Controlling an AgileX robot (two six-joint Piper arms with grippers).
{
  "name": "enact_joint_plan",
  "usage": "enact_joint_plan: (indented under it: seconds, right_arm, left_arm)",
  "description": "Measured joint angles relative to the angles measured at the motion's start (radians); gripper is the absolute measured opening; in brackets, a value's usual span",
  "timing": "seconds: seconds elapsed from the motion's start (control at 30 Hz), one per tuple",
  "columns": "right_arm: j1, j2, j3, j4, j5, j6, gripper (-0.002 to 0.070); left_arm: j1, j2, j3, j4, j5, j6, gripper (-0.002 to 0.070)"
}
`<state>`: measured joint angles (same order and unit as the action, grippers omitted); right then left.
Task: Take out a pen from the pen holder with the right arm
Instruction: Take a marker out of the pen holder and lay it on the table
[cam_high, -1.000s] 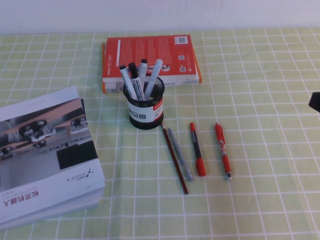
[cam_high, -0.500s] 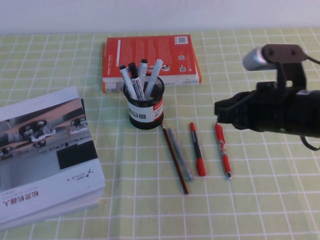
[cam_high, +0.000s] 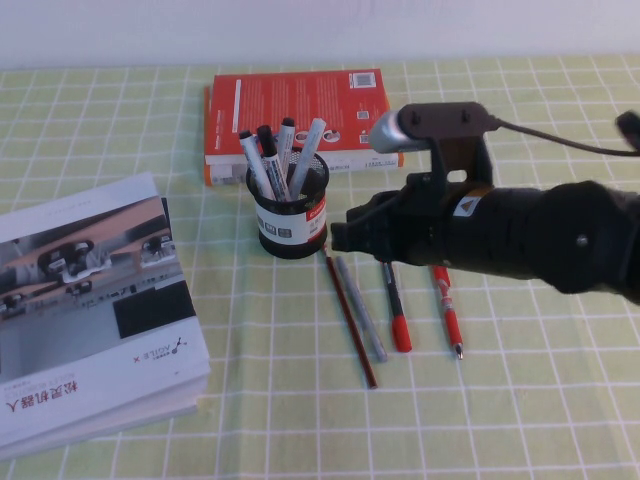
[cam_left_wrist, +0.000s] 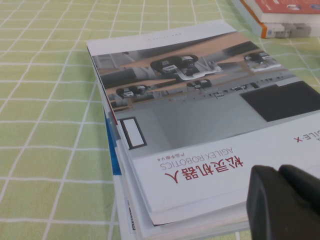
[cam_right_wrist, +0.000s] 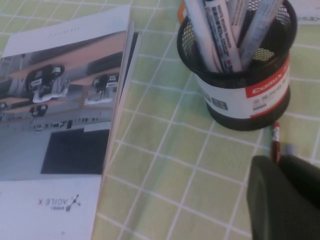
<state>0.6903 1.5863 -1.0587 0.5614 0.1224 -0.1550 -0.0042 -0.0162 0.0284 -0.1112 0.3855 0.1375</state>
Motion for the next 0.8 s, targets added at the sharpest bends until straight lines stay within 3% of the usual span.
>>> enact_joint_plan:
  seconds: [0.17, 0.33, 0.43, 0.6, 0.8]
  right_arm:
    - [0.026, 0.038, 0.000, 0.024, -0.099, 0.007, 0.0067]
    - [0.030, 0.067, -0.001, 0.096, -0.236, 0.007, 0.0294]
    - [0.031, 0.088, -0.002, 0.118, -0.344, 0.007, 0.0372]
    - [0.032, 0.137, -0.041, 0.135, -0.475, 0.032, 0.0402]
    - [0.033, 0.256, -0.187, 0.136, -0.459, 0.053, 0.0405]
  left_arm:
    - [0.000, 0.000, 0.000, 0.000, 0.000, 0.000, -0.0005]
    - [0.000, 0.000, 0.000, 0.000, 0.000, 0.000, -0.0005]
    - [0.000, 0.000, 0.000, 0.000, 0.000, 0.000, -0.0005]
    - [0.000, 0.000, 0.000, 0.000, 0.000, 0.000, -0.0005]
    - [0.000, 0.000, 0.000, 0.000, 0.000, 0.000, -0.0005]
